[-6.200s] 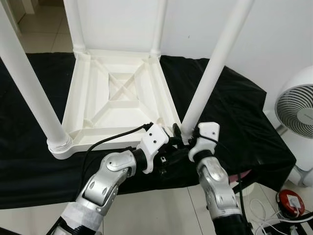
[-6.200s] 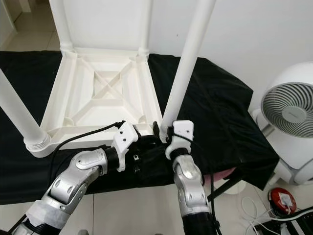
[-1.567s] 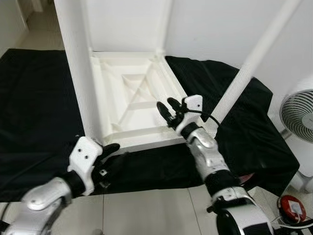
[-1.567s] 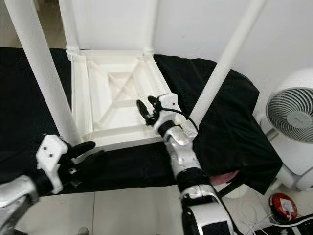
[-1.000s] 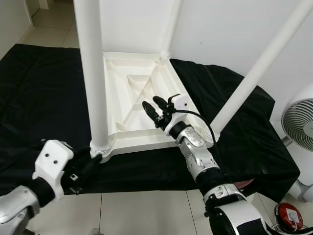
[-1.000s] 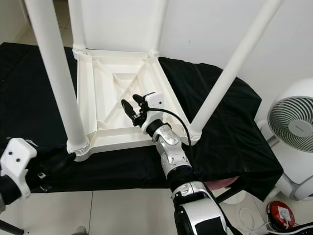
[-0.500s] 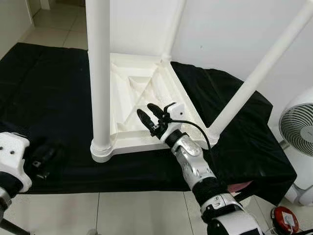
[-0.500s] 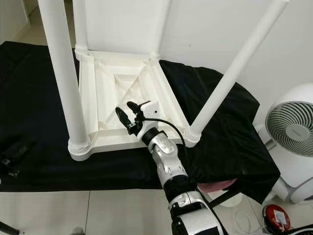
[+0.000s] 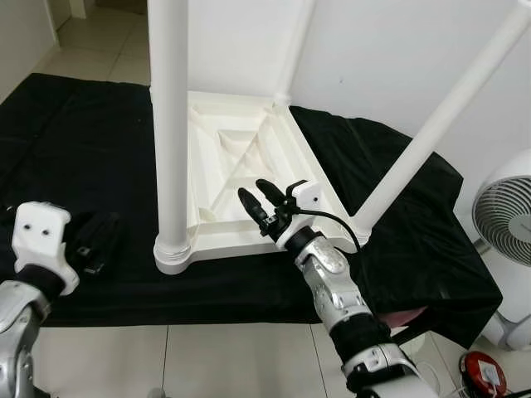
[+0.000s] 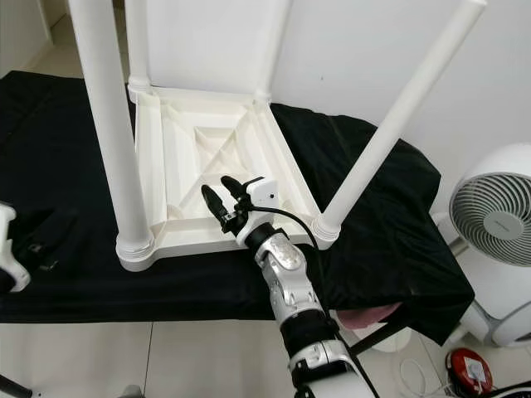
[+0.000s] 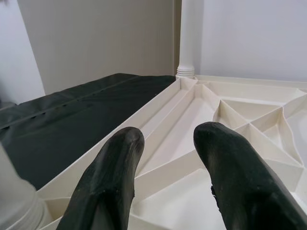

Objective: Building children table

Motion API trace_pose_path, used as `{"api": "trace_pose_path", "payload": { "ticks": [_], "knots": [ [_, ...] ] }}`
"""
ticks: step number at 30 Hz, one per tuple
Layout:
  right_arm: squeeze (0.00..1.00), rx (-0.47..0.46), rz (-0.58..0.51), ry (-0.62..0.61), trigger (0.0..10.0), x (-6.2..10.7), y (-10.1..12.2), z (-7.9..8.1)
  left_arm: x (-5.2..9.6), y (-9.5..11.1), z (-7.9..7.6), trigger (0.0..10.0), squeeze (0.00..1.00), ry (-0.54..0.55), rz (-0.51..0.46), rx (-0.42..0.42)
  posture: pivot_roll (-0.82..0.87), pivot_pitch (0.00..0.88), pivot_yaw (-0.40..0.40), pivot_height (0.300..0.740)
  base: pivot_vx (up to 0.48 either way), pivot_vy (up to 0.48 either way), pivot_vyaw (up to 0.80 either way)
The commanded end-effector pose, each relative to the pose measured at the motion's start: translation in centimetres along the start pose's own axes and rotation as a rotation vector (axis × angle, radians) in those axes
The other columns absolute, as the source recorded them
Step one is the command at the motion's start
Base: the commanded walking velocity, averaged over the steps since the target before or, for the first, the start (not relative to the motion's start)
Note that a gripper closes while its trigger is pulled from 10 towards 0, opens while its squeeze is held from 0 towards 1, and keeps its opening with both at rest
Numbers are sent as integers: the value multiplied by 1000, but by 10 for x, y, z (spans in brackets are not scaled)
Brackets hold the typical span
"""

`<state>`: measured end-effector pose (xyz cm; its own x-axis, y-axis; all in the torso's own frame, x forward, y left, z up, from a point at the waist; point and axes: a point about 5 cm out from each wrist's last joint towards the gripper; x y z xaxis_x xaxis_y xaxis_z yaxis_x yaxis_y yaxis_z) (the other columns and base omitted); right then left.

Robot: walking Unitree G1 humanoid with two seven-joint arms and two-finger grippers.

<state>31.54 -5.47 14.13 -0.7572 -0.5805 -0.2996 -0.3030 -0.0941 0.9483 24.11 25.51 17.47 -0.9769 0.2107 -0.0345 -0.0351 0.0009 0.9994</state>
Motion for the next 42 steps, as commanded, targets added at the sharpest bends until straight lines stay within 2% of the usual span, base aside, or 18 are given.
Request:
{"api": "trace_pose_path", "payload": {
  "ticks": [1,2,4,5,8,10,12,14,16,17,18,20,23,26,32,34,39,42],
  "knots": [
    [0,-3,16,-12,10000,4,-1,-1,-6,-4,-1,10000,0,64,-14,18,132,0,-137,740,0,0,0],
    [0,-2,23,-18,10000,8,-2,0,-12,-4,-6,10000,0,44,-24,33,98,0,-120,740,0,0,0],
    [0,-2,23,-18,10000,8,-2,0,-12,-4,-6,10000,0,44,-24,33,98,0,-120,740,0,0,0],
    [0,6,46,-74,10000,19,-4,-7,-27,-4,-23,10000,0,-12,-47,79,98,0,-120,740,0,0,0],
    [0,8,55,-97,10000,23,-5,-10,-32,-4,-29,10000,0,-31,-52,91,66,0,-101,740,0,0,0],
    [0,26,85,-168,10000,34,-7,-22,-44,-6,-45,10000,0,-82,-68,135,59,0,-99,740,0,0,0],
    [0,27,88,-176,10000,35,-7,-23,-45,-6,-47,10000,0,-88,-70,141,59,0,-99,740,0,0,0],
    [0,56,149,-254,10000,46,-12,-34,-53,-6,-64,10000,0,-151,-75,159,38,0,-90,740,0,0,0],
    [0,56,149,-254,10000,46,-12,-34,-53,-6,-64,10000,0,-151,-75,159,38,0,-90,740,0,0,0],
    [0,86,175,-298,10000,53,-13,-40,-56,-6,-73,10000,0,-190,-79,165,9,0,-82,740,0,0,0],
    [0,86,175,-298,10000,53,-13,-40,-56,-6,-73,10000,0,-190,-79,165,9,0,-82,740,0,0,0],
    [0,150,242,-398,10000,67,-16,-51,-60,-7,-89,10000,0,-263,-69,168,-6,0,-74,740,0,0,0],
    [0,196,281,-454,10000,75,-17,-56,-61,-8,-94,10000,0,-289,-64,171,-10,0,-74,740,0,0,0],
    [0,254,382,-578,10000,90,-25,-66,-61,-8,-107,10000,0,-348,-60,177,-20,0,-70,740,0,0,0],
    [0,294,442,-641,10000,99,-29,-67,-63,-6,-120,10000,0,-412,-67,190,-24,0,-74,740,0,0,0],
    [0,336,483,-682,10000,105,-32,-69,-66,-5,-132,10000,0,-472,-63,193,-31,0,-72,740,0,0,0],
    [0,349,499,-699,10000,107,-33,-69,-67,-5,-137,10000,0,-499,-61,201,-31,0,-72,740,0,0,0],
    [0,330,517,-752,10000,108,-35,-71,-70,-2,-149,10000,0,-569,-64,200,-37,0,-69,740,0,0,0]
  ]
}}
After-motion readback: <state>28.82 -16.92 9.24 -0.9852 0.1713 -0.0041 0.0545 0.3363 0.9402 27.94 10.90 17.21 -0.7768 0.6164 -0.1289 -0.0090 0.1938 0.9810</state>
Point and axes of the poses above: a point about 5 cm out from each wrist's last joint towards the gripper, its own x axis pointing back from the gripper into the wrist, its own y axis along the axis of the wrist's last joint, z = x × y, and after that the axes turned 12 degrees about x, right-handed
